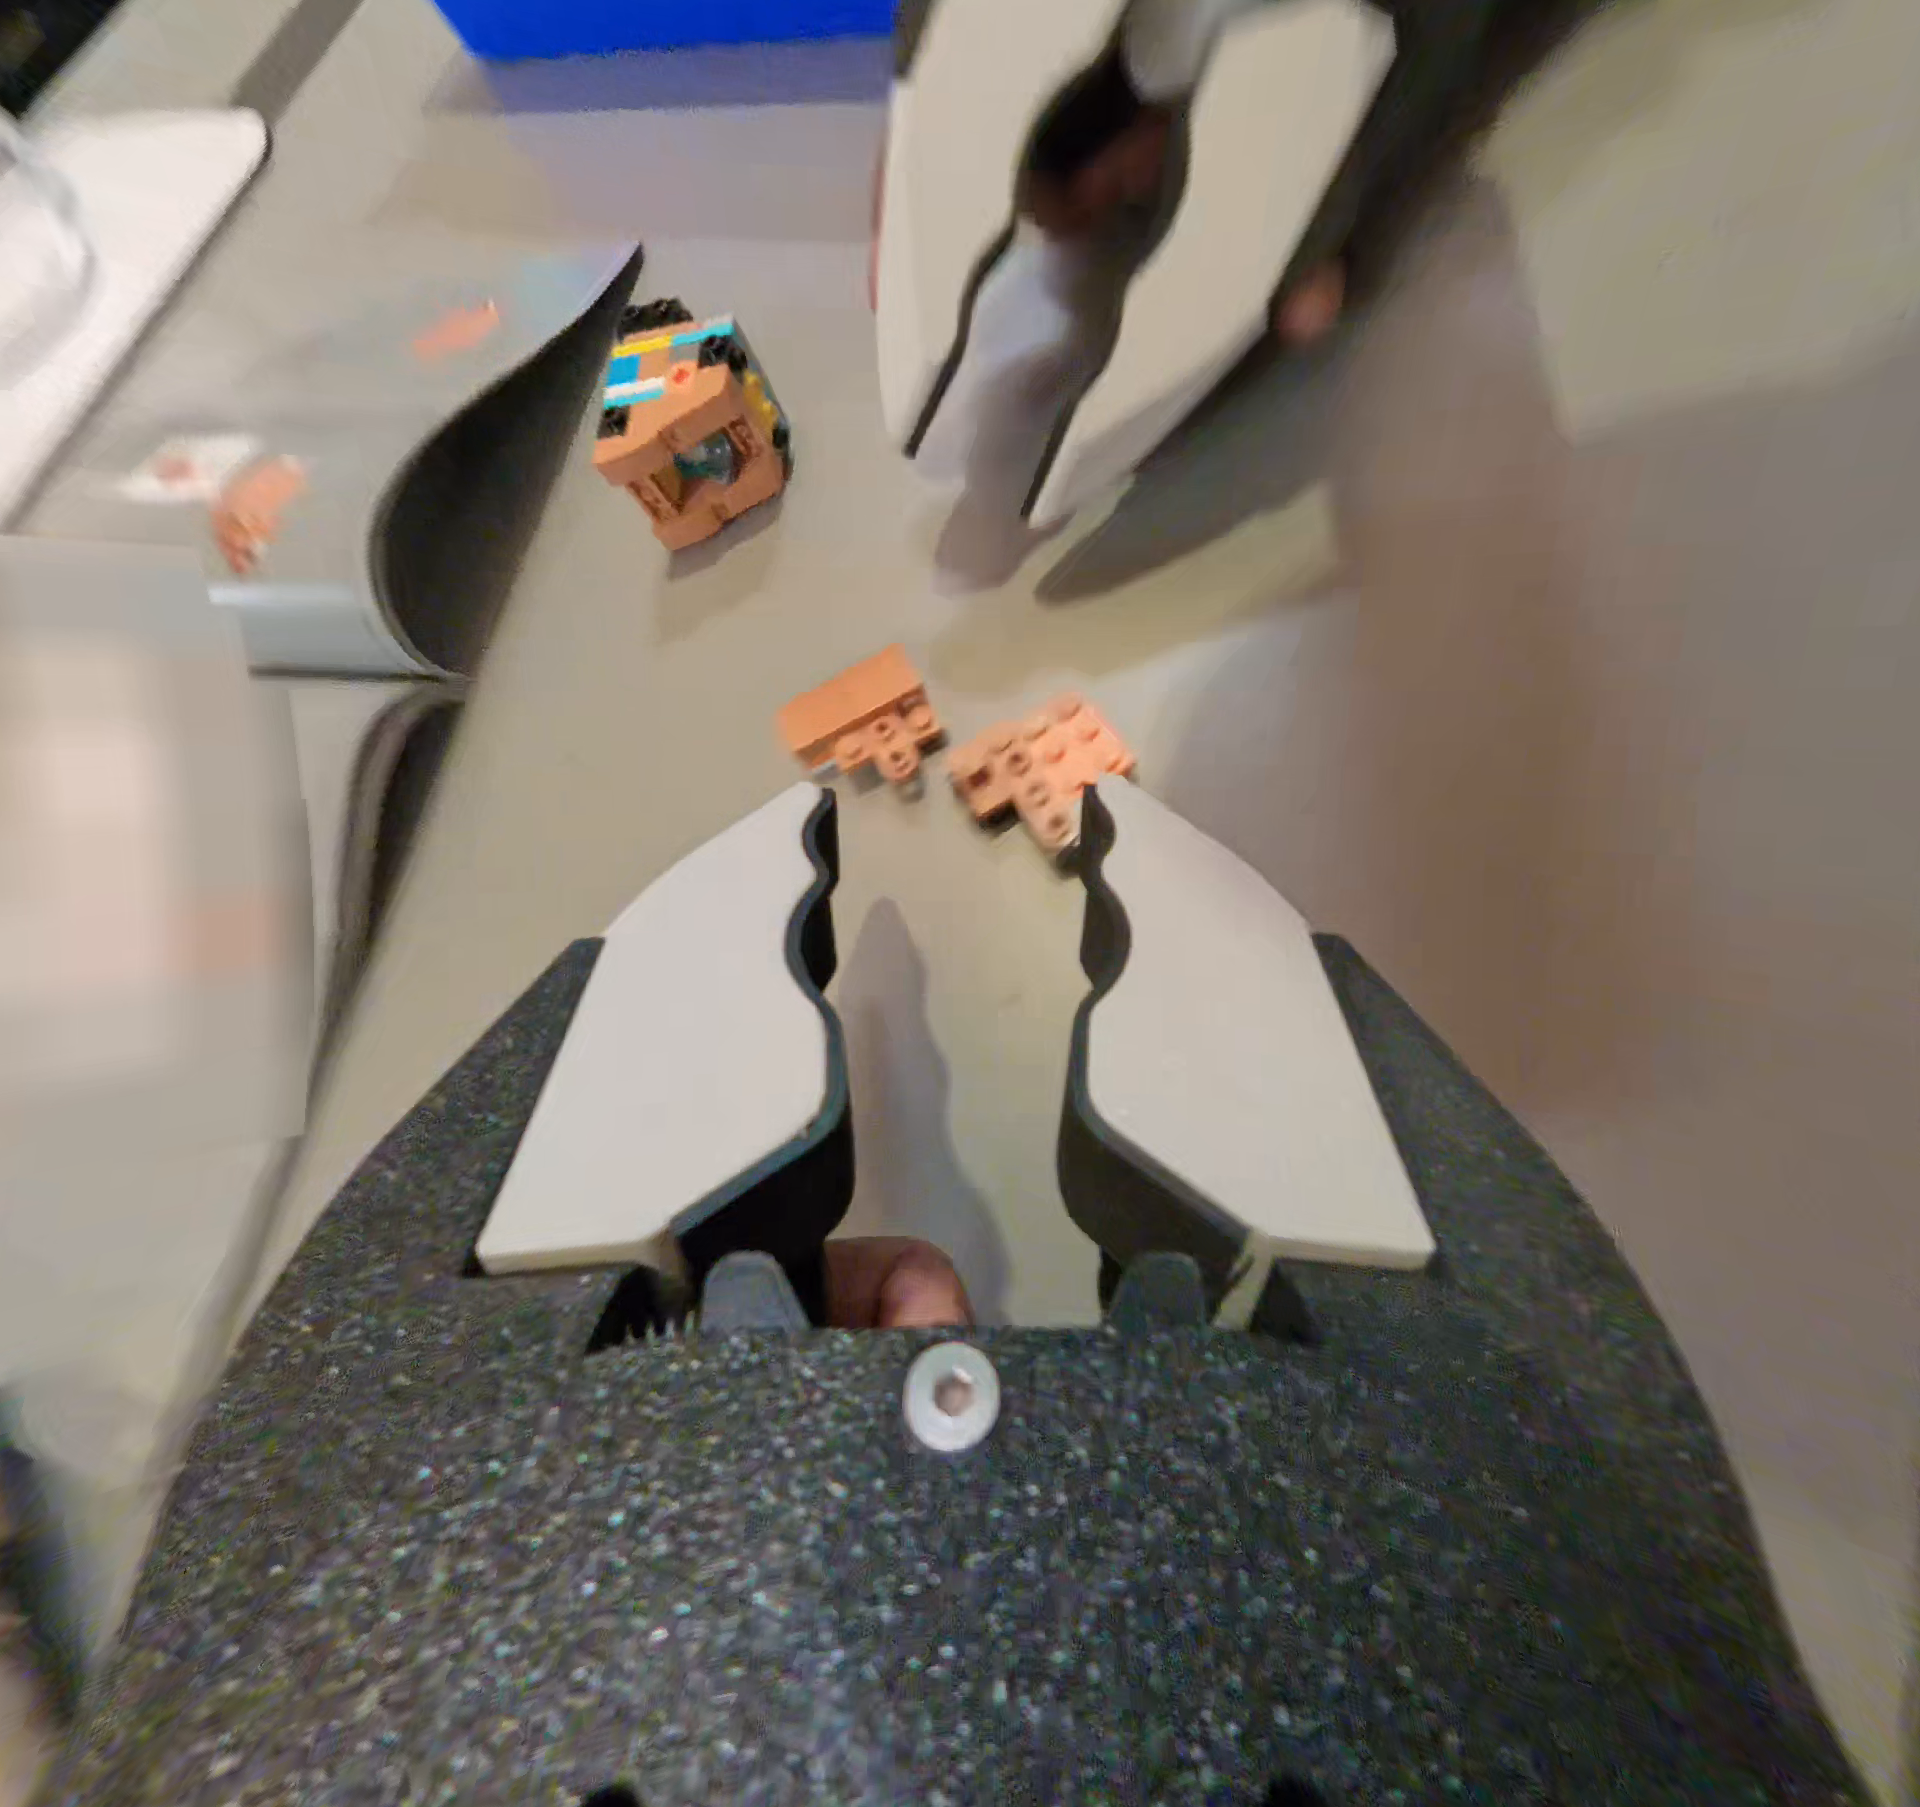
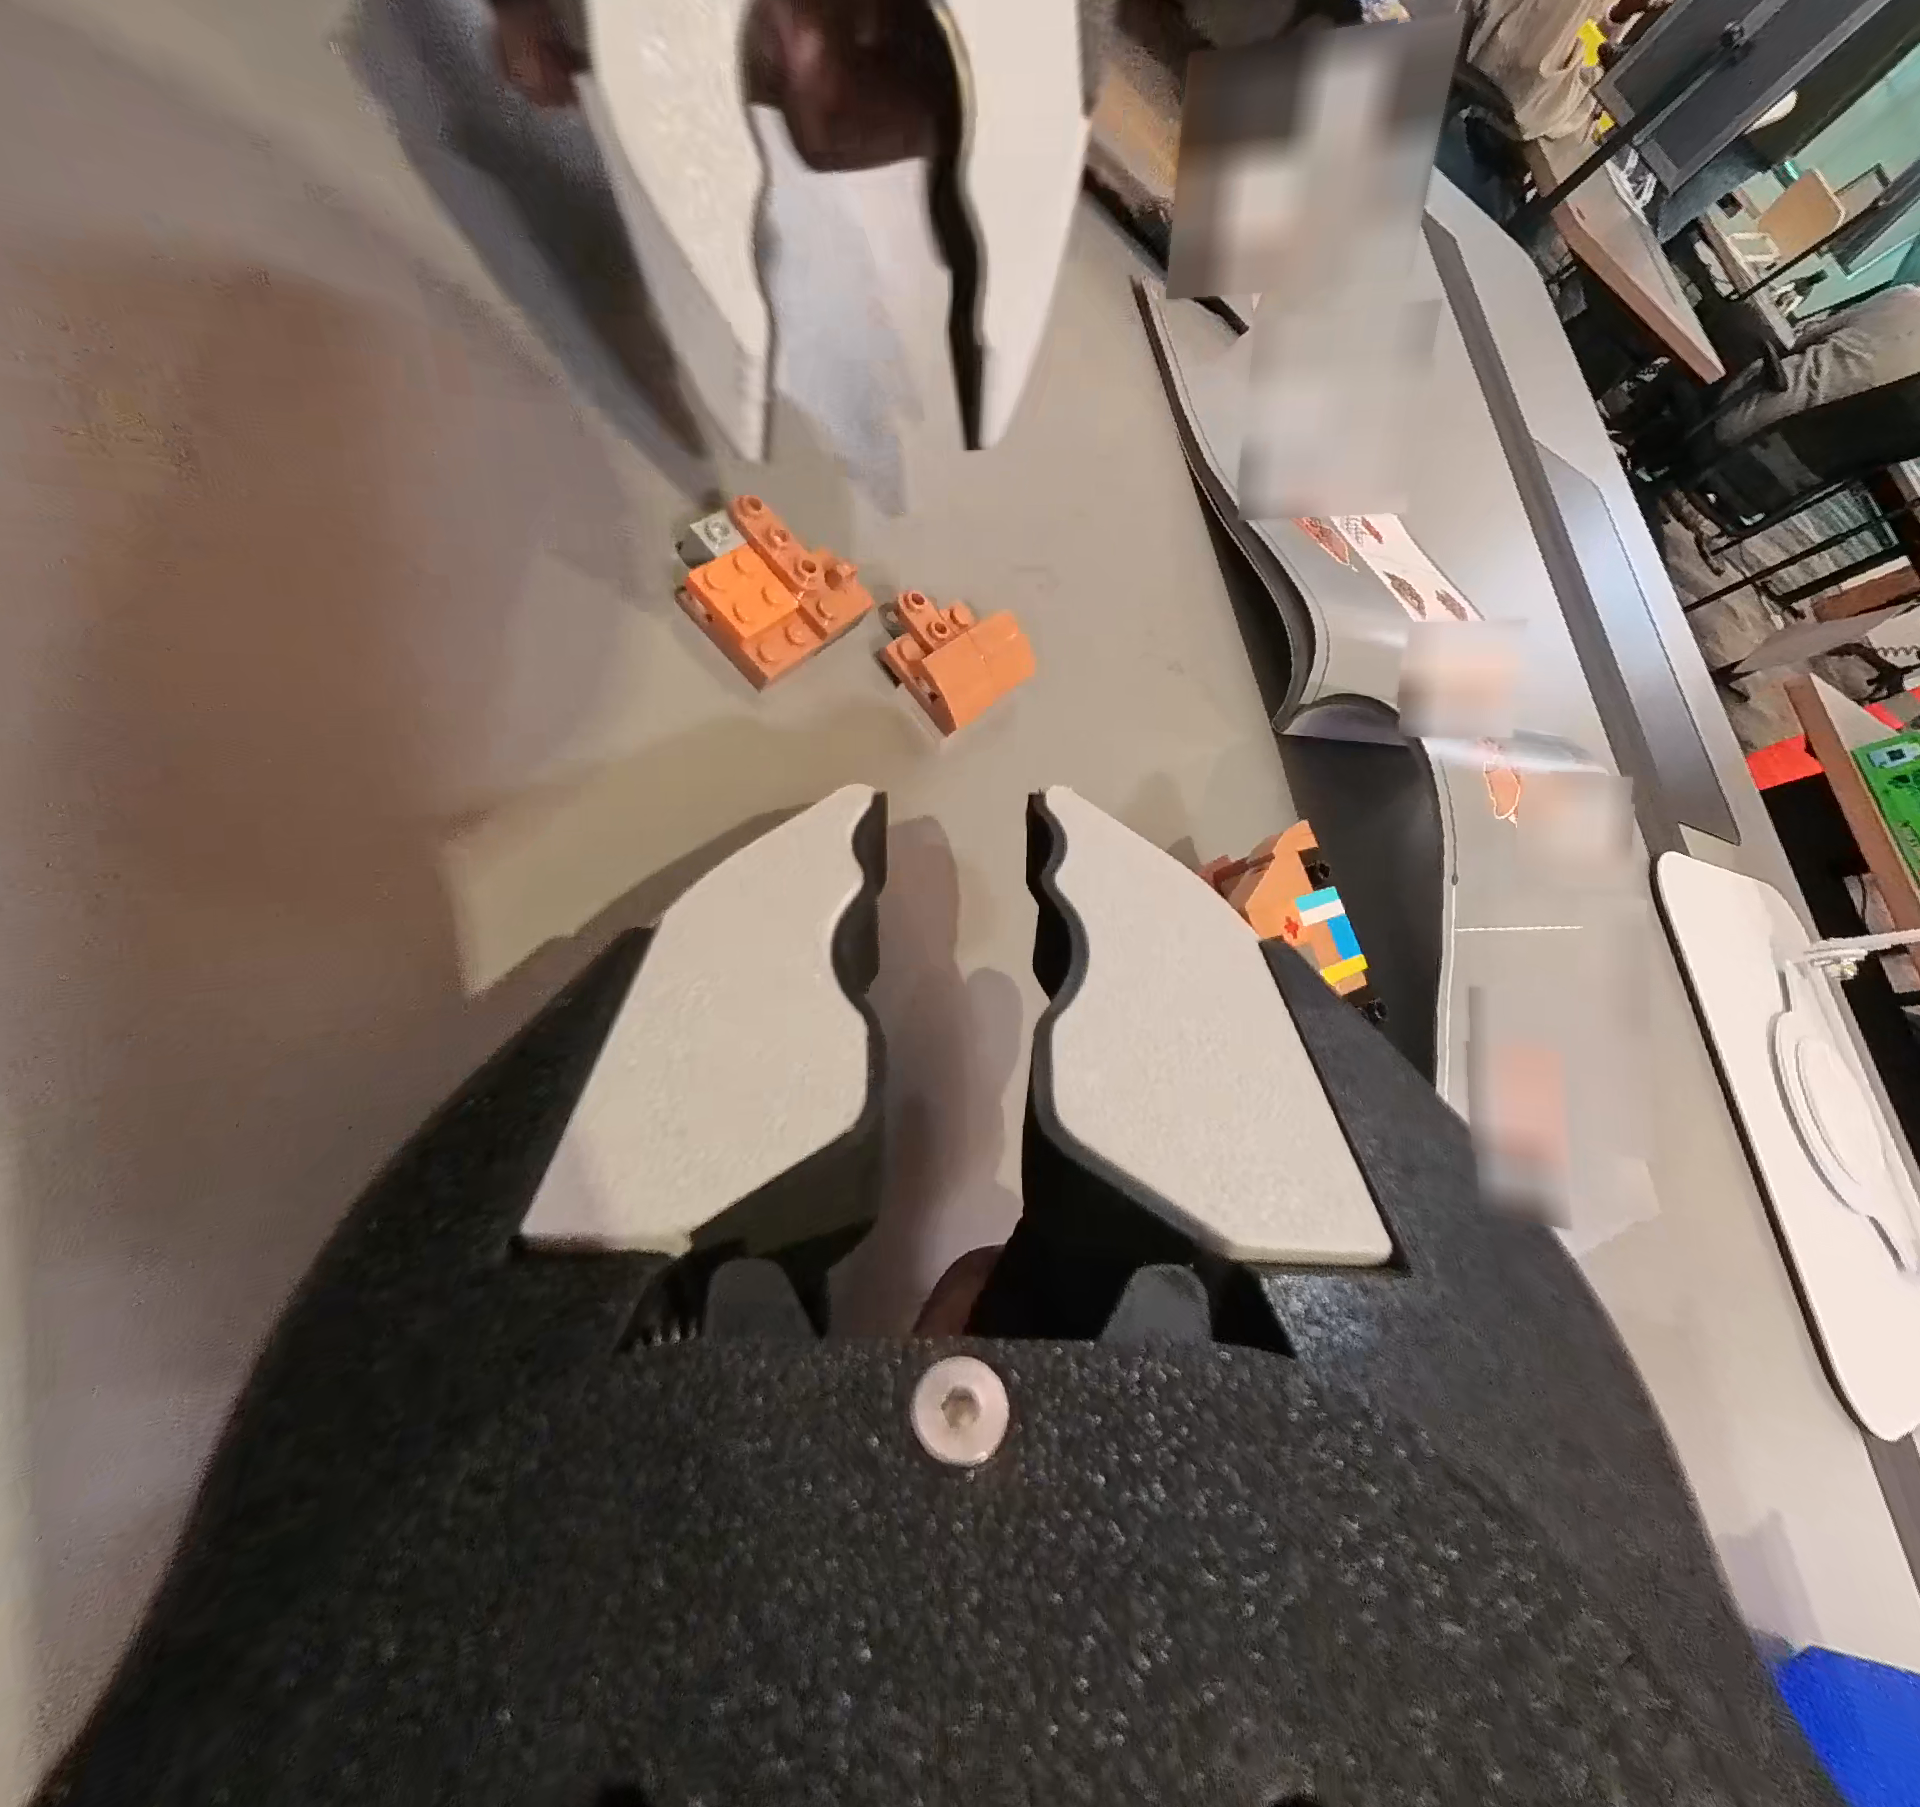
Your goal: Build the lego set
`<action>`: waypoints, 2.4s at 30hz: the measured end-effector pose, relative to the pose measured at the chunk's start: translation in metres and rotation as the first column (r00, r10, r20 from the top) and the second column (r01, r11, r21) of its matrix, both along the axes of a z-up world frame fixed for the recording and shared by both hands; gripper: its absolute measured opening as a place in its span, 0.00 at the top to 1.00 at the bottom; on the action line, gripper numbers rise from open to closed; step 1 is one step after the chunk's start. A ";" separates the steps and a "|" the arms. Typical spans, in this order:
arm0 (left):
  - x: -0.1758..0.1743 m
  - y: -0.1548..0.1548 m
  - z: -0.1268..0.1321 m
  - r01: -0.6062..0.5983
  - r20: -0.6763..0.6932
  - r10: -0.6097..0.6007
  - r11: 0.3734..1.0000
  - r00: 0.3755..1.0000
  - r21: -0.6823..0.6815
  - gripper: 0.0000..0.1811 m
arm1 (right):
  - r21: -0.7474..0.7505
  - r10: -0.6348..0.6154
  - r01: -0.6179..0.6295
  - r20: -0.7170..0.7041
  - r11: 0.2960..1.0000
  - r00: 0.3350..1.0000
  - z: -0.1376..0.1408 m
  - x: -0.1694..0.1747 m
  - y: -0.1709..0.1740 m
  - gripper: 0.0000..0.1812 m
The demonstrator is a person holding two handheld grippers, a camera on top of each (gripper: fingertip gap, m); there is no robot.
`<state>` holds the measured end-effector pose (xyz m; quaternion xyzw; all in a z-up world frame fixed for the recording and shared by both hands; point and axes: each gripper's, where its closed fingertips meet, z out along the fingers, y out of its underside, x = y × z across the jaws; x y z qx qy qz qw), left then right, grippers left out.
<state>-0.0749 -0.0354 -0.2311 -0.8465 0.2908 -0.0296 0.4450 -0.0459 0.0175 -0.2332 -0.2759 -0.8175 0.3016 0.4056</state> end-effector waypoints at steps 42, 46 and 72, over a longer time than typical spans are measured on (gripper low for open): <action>-0.014 -0.003 -0.028 -0.025 0.121 0.048 0.981 0.992 -0.191 0.80 | 0.122 0.191 -0.264 0.423 0.957 0.886 -0.009 -0.035 -0.004 0.75; -0.014 -0.003 -0.028 -0.023 0.120 0.046 0.982 0.992 -0.188 0.80 | 0.114 0.227 -0.306 0.444 0.945 0.867 -0.005 -0.042 -0.008 0.75; -0.016 -0.003 -0.027 -0.035 0.117 0.056 0.984 0.992 -0.175 0.80 | 0.079 0.260 -0.368 0.573 0.926 0.777 -0.024 -0.038 -0.020 0.81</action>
